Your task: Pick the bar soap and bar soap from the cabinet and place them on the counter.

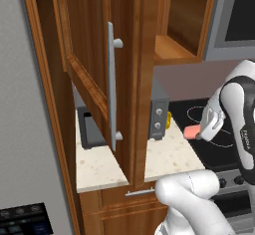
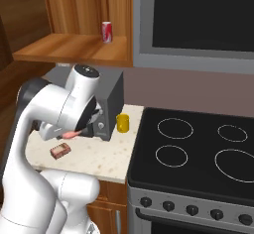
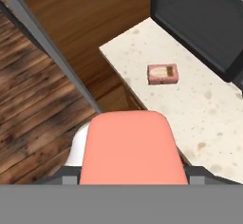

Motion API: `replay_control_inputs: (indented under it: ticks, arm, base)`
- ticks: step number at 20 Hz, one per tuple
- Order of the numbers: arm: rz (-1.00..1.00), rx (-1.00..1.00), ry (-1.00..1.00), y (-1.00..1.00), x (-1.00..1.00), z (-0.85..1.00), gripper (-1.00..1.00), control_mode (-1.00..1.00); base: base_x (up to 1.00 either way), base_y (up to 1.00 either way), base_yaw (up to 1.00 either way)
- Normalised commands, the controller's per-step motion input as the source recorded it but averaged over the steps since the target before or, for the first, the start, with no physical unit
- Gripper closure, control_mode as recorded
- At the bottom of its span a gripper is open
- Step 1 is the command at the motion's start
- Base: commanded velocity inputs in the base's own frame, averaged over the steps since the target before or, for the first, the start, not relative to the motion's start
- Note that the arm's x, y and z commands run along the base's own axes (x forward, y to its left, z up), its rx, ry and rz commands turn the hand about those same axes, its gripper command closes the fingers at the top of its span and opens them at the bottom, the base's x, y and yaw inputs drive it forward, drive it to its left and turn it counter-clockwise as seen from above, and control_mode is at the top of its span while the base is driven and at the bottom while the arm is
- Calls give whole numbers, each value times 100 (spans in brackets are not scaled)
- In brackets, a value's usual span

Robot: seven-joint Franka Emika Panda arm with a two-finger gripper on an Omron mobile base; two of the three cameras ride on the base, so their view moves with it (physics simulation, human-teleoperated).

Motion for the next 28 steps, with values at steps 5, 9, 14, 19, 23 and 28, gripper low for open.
replay_control_inputs:
  ticks: [5, 9, 14, 19, 23, 28]
  arm:
    - [0, 0, 0, -5, 21, -36, 100, -100]
    - [0, 0, 0, -8, 26, -37, 100, -100]
    - [0, 0, -1, -9, 29, -37, 100, -100]
    - [0, 0, -3, -7, 31, -39, 100, -100]
    - [0, 0, -2, -6, 32, -42, 100, -100]
    - [0, 0, -1, -4, 32, -42, 100, -100]
  base:
    - [0, 0, 0]
    - [0, 0, 0]
    - [0, 0, 0]
    - [0, 0, 0]
    - [0, 0, 0]
    - [0, 0, 0]
